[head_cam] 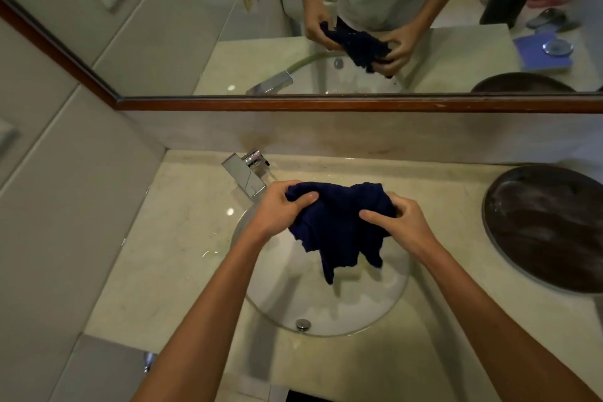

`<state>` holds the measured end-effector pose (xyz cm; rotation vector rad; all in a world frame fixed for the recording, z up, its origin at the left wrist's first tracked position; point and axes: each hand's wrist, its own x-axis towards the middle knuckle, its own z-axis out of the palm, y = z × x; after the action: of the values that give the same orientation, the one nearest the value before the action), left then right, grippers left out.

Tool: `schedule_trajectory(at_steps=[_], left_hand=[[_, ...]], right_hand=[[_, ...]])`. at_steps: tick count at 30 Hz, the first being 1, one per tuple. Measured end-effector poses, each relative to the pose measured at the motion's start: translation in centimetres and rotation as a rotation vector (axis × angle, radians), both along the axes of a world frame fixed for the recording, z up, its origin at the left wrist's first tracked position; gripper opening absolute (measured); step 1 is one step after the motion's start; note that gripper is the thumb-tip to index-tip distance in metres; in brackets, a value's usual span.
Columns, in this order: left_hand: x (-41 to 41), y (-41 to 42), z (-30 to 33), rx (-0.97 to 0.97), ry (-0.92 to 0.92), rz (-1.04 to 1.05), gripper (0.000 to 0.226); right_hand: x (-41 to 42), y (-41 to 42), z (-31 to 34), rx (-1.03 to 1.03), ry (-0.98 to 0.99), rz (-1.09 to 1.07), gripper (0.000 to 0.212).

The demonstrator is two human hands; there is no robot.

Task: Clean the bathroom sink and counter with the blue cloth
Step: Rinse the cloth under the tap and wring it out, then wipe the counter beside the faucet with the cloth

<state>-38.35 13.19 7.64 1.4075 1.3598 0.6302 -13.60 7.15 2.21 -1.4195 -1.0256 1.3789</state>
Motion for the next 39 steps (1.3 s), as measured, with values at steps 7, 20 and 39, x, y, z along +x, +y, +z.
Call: schedule_trajectory(at_steps=[7, 20, 39], left_hand=[[-0.1, -1.6, 0.9, -0.047, 0.098, 0.153, 0.017], [-1.7, -2.5, 1.1, -0.009, 0.066, 0.159, 0.014], [-5.6, -4.0, -0.8, -0.371, -0.553, 0.281, 0.046]], right_hand=[[-0.6, 0.3, 2.4, 0.03, 0.06, 0.023, 0.035], [-1.2, 1.5, 3.0, 0.083, -0.19, -0.124, 0.012], [-5.9, 0.9, 0.9, -0.042, -0.04, 0.413, 0.039]])
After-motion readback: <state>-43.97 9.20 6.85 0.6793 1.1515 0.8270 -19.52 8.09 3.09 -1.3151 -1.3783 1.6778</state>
